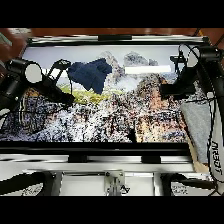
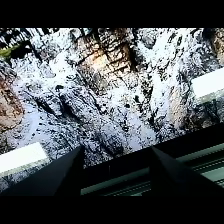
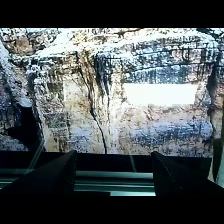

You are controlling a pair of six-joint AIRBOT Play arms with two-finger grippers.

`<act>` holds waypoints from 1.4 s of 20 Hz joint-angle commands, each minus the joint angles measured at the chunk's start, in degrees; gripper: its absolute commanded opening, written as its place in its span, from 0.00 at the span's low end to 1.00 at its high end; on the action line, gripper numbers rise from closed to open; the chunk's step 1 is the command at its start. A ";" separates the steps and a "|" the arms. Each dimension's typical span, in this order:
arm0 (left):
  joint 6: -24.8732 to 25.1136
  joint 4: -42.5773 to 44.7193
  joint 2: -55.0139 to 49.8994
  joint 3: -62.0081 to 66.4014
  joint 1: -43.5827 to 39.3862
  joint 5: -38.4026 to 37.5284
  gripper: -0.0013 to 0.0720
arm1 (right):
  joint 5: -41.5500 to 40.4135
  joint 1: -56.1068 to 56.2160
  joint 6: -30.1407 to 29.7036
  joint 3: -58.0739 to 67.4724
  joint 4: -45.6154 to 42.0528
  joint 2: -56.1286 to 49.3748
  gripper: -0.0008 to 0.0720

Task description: Fold the shirts.

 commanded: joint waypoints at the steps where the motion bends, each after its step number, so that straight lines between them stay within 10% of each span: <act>1: 0.00 0.02 0.02 -0.02 0.00 0.02 0.64 | 0.02 0.04 0.02 0.04 0.00 -0.04 0.81; 28: -3.78 -1.51 -2.78 0.00 1.09 4.96 0.72 | -1.95 0.04 0.20 0.02 3.34 -0.07 0.81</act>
